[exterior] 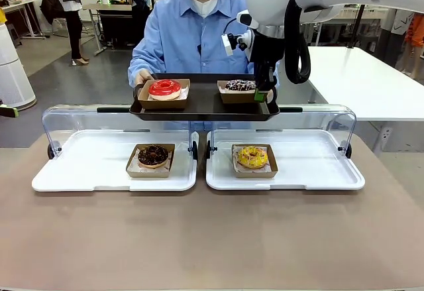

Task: Provide the desired donut to the person.
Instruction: Place the picked Paper togo box onto the Handle tray extended by the person.

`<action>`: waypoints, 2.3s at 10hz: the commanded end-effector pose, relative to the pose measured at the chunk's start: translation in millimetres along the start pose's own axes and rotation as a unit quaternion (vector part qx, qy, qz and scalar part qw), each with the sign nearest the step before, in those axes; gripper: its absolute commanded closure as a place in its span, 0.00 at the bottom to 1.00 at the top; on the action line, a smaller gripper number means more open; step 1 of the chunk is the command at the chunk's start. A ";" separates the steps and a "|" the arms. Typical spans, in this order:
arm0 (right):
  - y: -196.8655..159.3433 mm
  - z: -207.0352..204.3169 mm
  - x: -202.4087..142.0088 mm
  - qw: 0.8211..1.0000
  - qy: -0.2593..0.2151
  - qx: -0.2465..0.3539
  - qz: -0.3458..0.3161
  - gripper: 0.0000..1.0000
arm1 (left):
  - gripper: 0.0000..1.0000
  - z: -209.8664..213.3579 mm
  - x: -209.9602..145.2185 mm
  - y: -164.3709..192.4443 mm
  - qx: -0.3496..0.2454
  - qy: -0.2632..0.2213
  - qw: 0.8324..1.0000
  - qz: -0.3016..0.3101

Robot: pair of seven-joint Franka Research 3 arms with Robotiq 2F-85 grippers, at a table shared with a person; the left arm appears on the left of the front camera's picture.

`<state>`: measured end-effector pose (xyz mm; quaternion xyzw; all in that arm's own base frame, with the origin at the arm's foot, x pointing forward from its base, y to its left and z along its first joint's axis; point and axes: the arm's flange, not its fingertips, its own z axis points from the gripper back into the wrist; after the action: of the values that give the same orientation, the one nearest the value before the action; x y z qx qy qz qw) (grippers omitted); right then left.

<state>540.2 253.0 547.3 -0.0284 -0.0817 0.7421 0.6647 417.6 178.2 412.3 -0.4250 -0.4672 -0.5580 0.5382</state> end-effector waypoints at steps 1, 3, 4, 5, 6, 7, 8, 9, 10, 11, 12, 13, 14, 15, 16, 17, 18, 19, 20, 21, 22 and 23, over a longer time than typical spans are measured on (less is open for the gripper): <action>1.4 -4.0 -3.1 1.000 0.007 -0.012 0.015 0.80 | 0.00 -0.5 2.2 1.2 0.011 -0.002 1.000 0.005; 2.4 -3.0 -1.8 1.000 0.007 -0.013 0.019 0.22 | 0.00 -0.5 2.2 1.2 0.011 -0.002 1.000 0.005; 1.3 -3.0 -1.7 1.000 0.007 -0.014 0.018 0.00 | 0.00 -0.5 2.2 1.2 0.011 -0.002 1.000 0.005; 1.3 -2.3 -1.6 1.000 0.009 -0.015 0.019 0.00 | 0.00 -0.5 2.2 1.2 0.011 -0.002 1.000 0.005; 1.7 -0.5 -1.8 1.000 0.010 -0.017 0.020 0.00 | 0.00 -0.5 2.2 1.2 0.011 -0.002 1.000 0.005; 1.2 0.6 -1.9 1.000 0.010 -0.018 0.020 0.07 | 0.00 -0.5 2.2 1.2 0.011 -0.002 1.000 0.005; 0.3 1.0 -2.2 1.000 0.010 -0.019 0.020 0.00 | 0.00 -0.5 2.2 1.2 0.011 -0.002 1.000 0.005; 0.5 1.2 -2.7 1.000 0.011 -0.018 0.021 0.00 | 0.00 -0.5 2.2 1.2 0.011 -0.002 1.000 0.005; 0.5 1.7 -3.1 1.000 0.011 -0.018 0.021 0.00 | 0.00 -0.5 2.2 1.2 0.011 -0.002 1.000 0.005; 0.0 2.8 -3.4 1.000 0.011 -0.018 0.022 0.00 | 0.00 -0.5 2.2 1.2 0.011 -0.002 1.000 0.005; -0.2 3.8 -3.6 1.000 0.009 -0.018 0.022 0.00 | 0.00 -0.5 2.2 1.2 0.011 -0.002 1.000 0.005; 1.0 5.3 -3.5 1.000 0.007 -0.018 0.025 0.00 | 0.00 -0.5 2.2 1.2 0.011 -0.002 1.000 0.005; 4.8 8.8 -1.7 0.999 0.002 -0.016 0.029 0.00 | 0.00 -0.5 2.2 1.2 0.011 -0.002 1.000 0.005; 12.7 16.3 -0.6 1.000 0.012 -0.008 0.024 0.00 | 0.00 -0.5 2.2 1.2 0.011 -0.002 1.000 0.005; 30.0 29.2 -2.7 0.999 0.016 0.023 0.024 0.00 | 0.00 -0.5 2.2 1.2 0.011 -0.002 1.000 0.005; 49.1 42.5 -11.4 0.998 0.036 0.046 0.026 0.00 | 0.00 -0.5 2.2 1.2 0.011 -0.002 1.000 0.005; 68.1 56.8 -24.0 0.997 0.041 0.052 0.037 0.00 | 0.00 -0.5 2.2 1.2 0.011 -0.002 1.000 0.005; 86.0 70.4 -38.8 0.997 0.037 0.053 0.047 0.00 | 0.00 -0.5 2.2 1.2 0.011 -0.002 1.000 0.005; 104.1 81.2 -56.8 0.997 0.035 0.052 0.052 0.00 | 0.00 -0.5 2.2 1.2 0.011 -0.002 1.000 0.005; 116.9 86.9 -75.2 0.997 0.033 0.049 0.052 0.00 | 0.00 -0.5 2.2 1.2 0.011 -0.002 1.000 0.005; 127.5 91.5 -92.9 0.997 0.026 0.043 0.053 0.00 | 0.00 -0.5 2.2 1.2 0.011 -0.002 1.000 0.005; 134.9 93.0 -109.3 0.998 0.020 0.037 0.051 0.00 | 0.00 -0.5 2.2 1.2 0.011 -0.002 1.000 0.005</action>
<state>411.4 135.4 624.6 -0.0283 -0.0215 0.7730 0.6334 417.5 178.6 411.9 -0.4251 -0.4673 -0.5575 0.5386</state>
